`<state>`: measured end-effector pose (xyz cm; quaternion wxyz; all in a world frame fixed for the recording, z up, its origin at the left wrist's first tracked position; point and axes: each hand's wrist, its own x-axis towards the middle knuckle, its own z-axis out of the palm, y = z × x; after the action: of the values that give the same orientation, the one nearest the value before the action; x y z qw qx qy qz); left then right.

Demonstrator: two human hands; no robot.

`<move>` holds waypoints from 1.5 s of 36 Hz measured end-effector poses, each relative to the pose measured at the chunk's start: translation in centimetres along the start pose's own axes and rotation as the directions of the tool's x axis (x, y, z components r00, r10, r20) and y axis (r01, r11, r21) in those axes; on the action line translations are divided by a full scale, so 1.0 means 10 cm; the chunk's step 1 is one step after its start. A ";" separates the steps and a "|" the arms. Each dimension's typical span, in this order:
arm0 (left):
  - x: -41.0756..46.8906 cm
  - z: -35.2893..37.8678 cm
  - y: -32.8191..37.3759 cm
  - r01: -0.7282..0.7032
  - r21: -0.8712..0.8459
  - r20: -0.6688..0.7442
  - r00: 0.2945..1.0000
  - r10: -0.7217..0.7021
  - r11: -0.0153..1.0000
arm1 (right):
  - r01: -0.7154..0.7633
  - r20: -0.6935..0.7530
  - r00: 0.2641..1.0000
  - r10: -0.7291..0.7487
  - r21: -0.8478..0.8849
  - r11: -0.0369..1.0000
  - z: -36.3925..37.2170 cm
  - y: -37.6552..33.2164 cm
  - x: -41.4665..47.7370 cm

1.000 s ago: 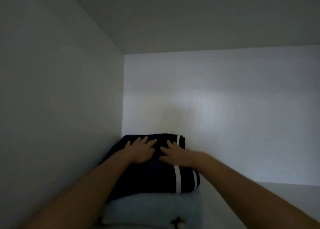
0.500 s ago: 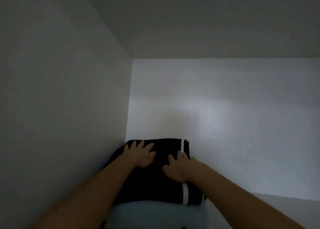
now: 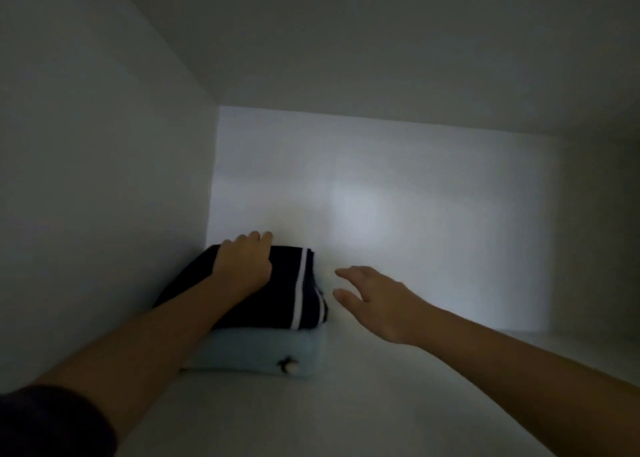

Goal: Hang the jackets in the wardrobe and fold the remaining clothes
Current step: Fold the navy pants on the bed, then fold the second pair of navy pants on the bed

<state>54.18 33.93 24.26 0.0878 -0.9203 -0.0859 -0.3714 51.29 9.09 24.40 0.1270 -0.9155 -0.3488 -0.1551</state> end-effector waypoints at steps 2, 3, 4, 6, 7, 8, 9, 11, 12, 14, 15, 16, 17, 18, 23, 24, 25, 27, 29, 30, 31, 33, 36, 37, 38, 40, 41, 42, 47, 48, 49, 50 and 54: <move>-0.14 -0.25 0.28 -0.078 -0.074 -0.051 0.996 0.074 0.994 | -0.013 -0.049 0.999 0.006 -0.145 0.989 -0.18 0.03 -0.42; -0.24 -0.38 0.45 -0.120 -0.154 -0.062 0.992 0.112 0.981 | -0.014 -0.064 0.998 0.002 -0.202 0.979 -0.27 0.03 -0.65; -0.36 -0.51 0.64 -0.153 -0.267 -0.058 0.988 0.143 0.951 | -0.013 -0.074 0.997 -0.006 -0.253 0.967 -0.36 0.03 -0.88; -0.67 -0.79 1.04 -0.203 -0.467 -0.054 0.978 0.201 0.861 | -0.022 -0.078 0.997 -0.006 -0.349 0.937 -0.56 0.01 -1.38; -0.84 -0.93 1.23 -0.245 -0.516 -0.074 0.968 0.242 0.821 | -0.033 -0.077 0.997 0.002 -0.391 0.920 -0.66 0.00 -1.65; -1.01 -1.07 1.43 -0.304 -0.531 -0.107 0.950 0.293 0.791 | -0.048 -0.081 0.997 0.014 -0.426 0.904 -0.76 -0.01 -1.93; -1.19 -1.20 1.62 -0.367 -0.536 -0.143 0.927 0.347 0.760 | -0.066 -0.092 0.995 0.027 -0.454 0.888 -0.87 -0.02 -2.22; -1.55 -1.50 2.00 -0.433 -0.585 -0.171 0.892 0.418 0.685 | -0.110 -0.112 0.992 0.061 -0.515 0.850 -1.09 -0.06 -2.84; -1.74 -1.65 2.17 -0.433 -0.635 -0.164 0.885 0.436 0.640 | -0.134 -0.116 0.990 0.083 -0.546 0.827 -1.20 -0.09 -3.17; -2.13 -1.94 2.53 -0.416 -0.731 -0.147 0.870 0.471 0.541 | -0.187 -0.114 0.982 0.149 -0.599 0.779 -1.37 -0.15 -3.84; -2.34 -2.07 2.71 -0.412 -0.775 -0.153 0.858 0.490 0.479 | -0.214 -0.109 0.976 0.188 -0.621 0.754 -1.44 -0.19 -4.17; -2.56 -2.21 2.90 -0.412 -0.814 -0.173 0.844 0.508 0.408 | -0.243 -0.107 0.968 0.228 -0.638 0.731 -1.51 -0.24 -4.52; -2.79 -2.35 3.08 -0.416 -0.847 -0.202 0.828 0.523 0.332 | -0.269 -0.107 0.958 0.266 -0.653 0.708 -1.56 -0.29 -4.86; -3.03 -2.50 3.26 -0.420 -0.874 -0.235 0.805 0.545 0.243 | -0.293 -0.104 0.947 0.305 -0.673 0.679 -1.61 -0.36 -5.19; -4.27 -3.20 4.18 -0.380 -0.910 -0.385 0.619 0.684 -0.167 | -0.363 -0.129 0.878 0.461 -0.807 0.466 -1.92 -0.77 -6.70; -4.50 -3.33 4.35 -0.400 -0.893 -0.422 0.589 0.690 -0.205 | -0.375 -0.135 0.861 0.490 -0.819 0.433 -1.98 -0.83 -6.98; -4.72 -3.47 4.52 -0.427 -0.871 -0.465 0.561 0.685 -0.242 | -0.389 -0.146 0.844 0.517 -0.830 0.401 -2.03 -0.91 -7.25; -5.11 -3.77 4.82 -0.454 -0.827 -0.544 0.502 0.673 -0.330 | -0.435 -0.194 0.795 0.575 -0.842 0.318 -2.14 -1.06 -7.77; -5.49 -4.08 5.10 -0.420 -0.809 -0.579 0.447 0.682 -0.411 | -0.486 -0.250 0.722 0.645 -0.847 0.214 -2.24 -1.23 -8.28; -5.68 -4.22 5.23 -0.397 -0.801 -0.592 0.419 0.689 -0.447 | -0.512 -0.281 0.684 0.673 -0.843 0.168 -2.29 -1.32 -8.52; -5.88 -4.35 5.36 -0.375 -0.790 -0.609 0.392 0.690 -0.485 | -0.539 -0.311 0.644 0.699 -0.833 0.126 -2.33 -1.41 -8.77; -6.30 -4.58 5.61 -0.317 -0.769 -0.639 0.354 0.683 -0.555 | -0.580 -0.358 0.564 0.745 -0.813 0.049 -2.39 -1.61 -9.24; -6.96 -4.94 5.98 -0.231 -0.739 -0.672 0.309 0.673 -0.632 | -0.637 -0.430 0.422 0.798 -0.767 -0.076 -2.45 -1.91 -9.93; -7.17 -5.06 6.11 -0.199 -0.729 -0.682 0.291 0.671 -0.655 | -0.654 -0.450 0.371 0.812 -0.748 -0.116 -2.45 -2.00 -10.15; -7.38 -5.18 6.25 -0.166 -0.717 -0.693 0.270 0.668 -0.677 | -0.667 -0.467 0.319 0.825 -0.729 -0.155 -2.45 -2.09 -10.37; -7.80 -5.43 6.50 -0.109 -0.691 -0.718 0.226 0.659 -0.715 | -0.674 -0.493 0.224 0.840 -0.702 -0.232 -2.45 -2.25 -10.80; -8.00 -5.56 6.62 -0.086 -0.677 -0.730 0.202 0.653 -0.731 | -0.670 -0.502 0.181 0.846 -0.693 -0.267 -2.45 -2.32 -11.02; -8.20 -5.68 6.74 -0.067 -0.661 -0.745 0.175 0.644 -0.747 | -0.665 -0.508 0.136 0.850 -0.683 -0.302 -2.46 -2.38 -11.23; -9.10 -6.35 7.38 -0.034 -0.569 -0.822 0.065 0.566 -0.822 | -0.645 -0.561 -0.077 0.824 -0.602 -0.470 -2.60 -2.62 -12.29; -9.25 -6.50 7.52 -0.016 -0.559 -0.828 0.055 0.557 -0.829 | -0.648 -0.586 -0.117 0.802 -0.567 -0.508 -2.63 -2.67 -12.51; -9.40 -6.65 7.66 0.005 -0.552 -0.833 0.042 0.552 -0.834 | -0.657 -0.608 -0.162 0.777 -0.521 -0.545 -2.66 -2.71 -12.72; -9.54 -6.81 7.80 0.026 -0.545 -0.837 0.028 0.546 -0.838 | -0.668 -0.625 -0.208 0.752 -0.471 -0.576 -2.68 -2.75 -12.93; -10.15 -7.44 8.27 0.074 -0.482 -0.876 -0.061 0.478 -0.873 | -0.645 -0.609 -0.413 0.677 -0.329 -0.689 -2.71 -2.90 -13.80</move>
<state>-49.10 -72.53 -1.98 -0.3619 -0.3287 0.8611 0.1398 -71.45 -61.81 1.54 -0.1682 -0.7039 0.6870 -0.0648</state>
